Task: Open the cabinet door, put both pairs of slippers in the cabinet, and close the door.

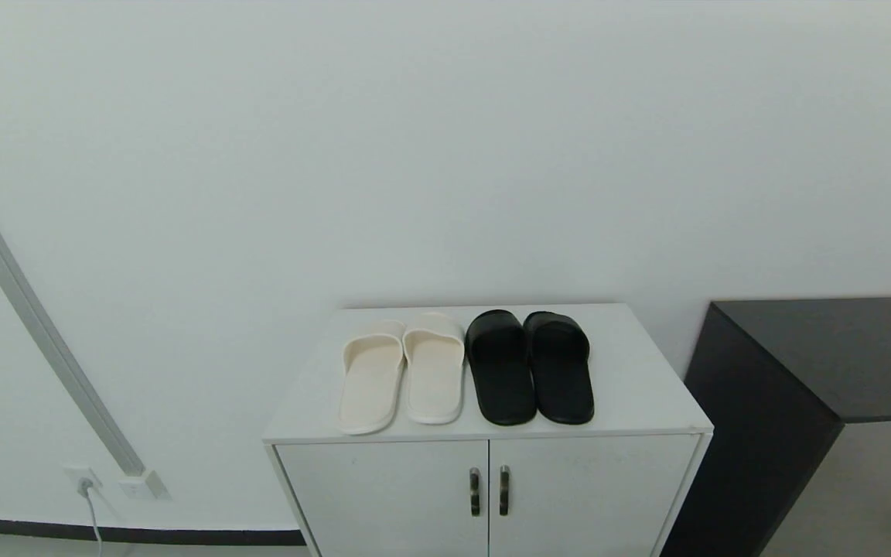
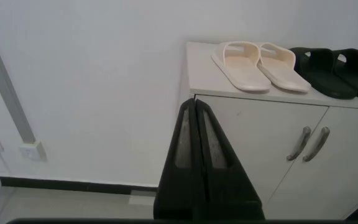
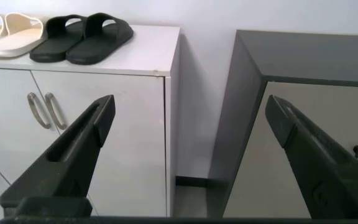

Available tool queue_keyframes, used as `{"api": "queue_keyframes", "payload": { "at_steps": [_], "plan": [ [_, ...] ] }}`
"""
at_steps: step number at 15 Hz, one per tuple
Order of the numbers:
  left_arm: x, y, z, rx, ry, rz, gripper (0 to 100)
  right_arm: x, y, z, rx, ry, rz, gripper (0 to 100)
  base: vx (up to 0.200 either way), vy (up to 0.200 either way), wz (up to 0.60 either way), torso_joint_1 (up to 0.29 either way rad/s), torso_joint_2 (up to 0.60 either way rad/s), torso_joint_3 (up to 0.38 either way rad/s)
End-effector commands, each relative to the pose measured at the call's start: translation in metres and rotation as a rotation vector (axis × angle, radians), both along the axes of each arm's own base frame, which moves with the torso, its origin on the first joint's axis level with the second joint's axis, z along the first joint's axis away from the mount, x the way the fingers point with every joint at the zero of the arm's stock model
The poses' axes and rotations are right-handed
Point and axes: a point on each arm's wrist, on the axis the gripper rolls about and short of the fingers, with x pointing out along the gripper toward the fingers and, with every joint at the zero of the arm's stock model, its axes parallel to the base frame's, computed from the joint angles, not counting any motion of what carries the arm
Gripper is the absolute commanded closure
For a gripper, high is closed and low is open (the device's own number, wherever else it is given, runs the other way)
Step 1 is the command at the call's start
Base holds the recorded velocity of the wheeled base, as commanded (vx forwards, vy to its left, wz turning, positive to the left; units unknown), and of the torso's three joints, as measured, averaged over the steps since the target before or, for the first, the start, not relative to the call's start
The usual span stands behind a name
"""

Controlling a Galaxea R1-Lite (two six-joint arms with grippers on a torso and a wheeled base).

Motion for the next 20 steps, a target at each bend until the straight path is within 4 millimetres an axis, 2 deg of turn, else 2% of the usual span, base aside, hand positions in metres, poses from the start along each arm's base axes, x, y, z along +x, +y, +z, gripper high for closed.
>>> {"api": "queue_keyframes", "payload": {
  "at_steps": [1, 10, 11, 12, 13, 14, 16, 20],
  "plan": [
    [0.0, 0.0, 0.0, 0.003, 0.001, -0.003, 100, 0.0, 0.0, 0.0, 0.0, 0.001, 0.004, 0, 0.0, 0.0, 0.0, 0.0, 0.0, 0.0],
    [0.0, 0.0, 0.0, 0.002, 0.0, -0.001, 100, 0.001, 0.0, 0.0, -0.024, 0.005, 0.031, 0, 0.0, 0.0, 0.0, 0.0, 0.0, 0.0],
    [0.0, 0.0, 0.0, 0.0, 0.0, -0.003, 100, -0.001, 0.0, 0.006, -0.031, -0.019, 0.027, 0, 0.0, 0.0, 0.0, 0.0, 0.0, 0.0],
    [0.0, 0.0, 0.0, 0.002, 0.0, -0.003, 100, -0.01, 0.0, 0.062, 0.064, -0.109, 0.03, 0, 0.0, 0.0, 0.0, 0.0, 0.0, 0.0],
    [0.0, 0.0, 0.0, 0.002, 0.0, -0.003, 100, -0.008, 0.001, 0.095, 0.168, -0.068, 0.037, 0, 0.0, 0.0, 0.0, 0.0, 0.0, 0.0],
    [0.0, 0.0, 0.0, 0.002, 0.002, -0.003, 100, 0.003, 0.001, 0.097, 0.151, 0.046, 0.076, 0, 0.0, 0.0, 0.0, 0.0, 0.0, 0.0],
    [0.0, 0.0, 0.0, 0.003, 0.001, -0.004, 100, 0.034, 0.004, 0.081, 0.114, 0.229, 0.155, 0, 0.0, 0.0, 0.0, 0.0, 0.0, 0.0],
    [0.0, 0.0, 0.0, -0.003, -0.001, -0.004, 100, 0.1, 0.017, 0.089, 0.207, 0.334, 0.346, 0, 0.0, 0.0, 0.0, 0.0, 0.0, 0.0]
  ]
}}
